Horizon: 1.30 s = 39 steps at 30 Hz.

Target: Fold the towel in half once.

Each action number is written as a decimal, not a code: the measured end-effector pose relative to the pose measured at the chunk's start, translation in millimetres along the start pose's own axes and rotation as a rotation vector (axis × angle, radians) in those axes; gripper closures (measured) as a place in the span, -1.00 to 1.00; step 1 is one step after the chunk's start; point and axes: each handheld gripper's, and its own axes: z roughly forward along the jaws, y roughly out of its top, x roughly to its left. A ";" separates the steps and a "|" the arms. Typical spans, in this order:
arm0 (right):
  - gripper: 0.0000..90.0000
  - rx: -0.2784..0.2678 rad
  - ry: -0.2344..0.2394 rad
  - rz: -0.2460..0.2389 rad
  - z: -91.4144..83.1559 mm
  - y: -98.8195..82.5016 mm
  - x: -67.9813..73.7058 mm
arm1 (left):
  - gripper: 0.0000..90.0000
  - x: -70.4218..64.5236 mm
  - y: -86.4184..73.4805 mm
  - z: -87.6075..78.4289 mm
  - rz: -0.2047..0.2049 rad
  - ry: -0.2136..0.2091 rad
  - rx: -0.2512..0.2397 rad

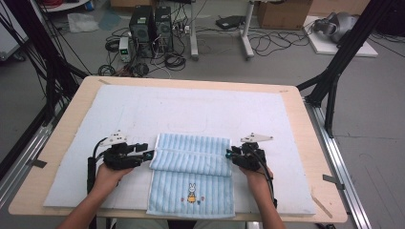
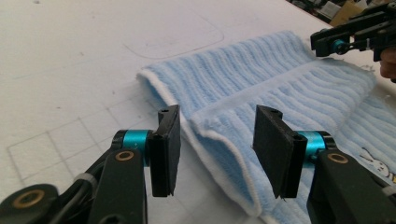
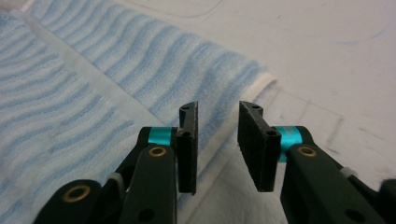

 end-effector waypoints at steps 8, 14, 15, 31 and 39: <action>0.96 -0.044 -0.102 -0.065 0.5 5.8 -1.8 | 0.20 4.3 -0.3 -2.0 -0.004 0.020 -0.010; 0.78 -0.040 -0.096 -0.051 1.5 5.7 -3.0 | 0.25 6.5 4.5 4.9 -0.011 0.014 -0.003; 0.70 -0.051 -0.100 -0.047 0.0 6.5 -3.2 | 0.27 7.7 6.6 7.2 -0.015 0.012 -0.007; 0.53 -0.058 -0.078 0.000 -1.2 5.8 -8.5 | 0.94 16.8 18.8 57.2 -0.054 0.038 0.116; 0.52 -0.068 -0.086 0.015 1.8 6.9 -9.3 | 0.62 23.9 20.3 52.8 -0.116 0.100 0.047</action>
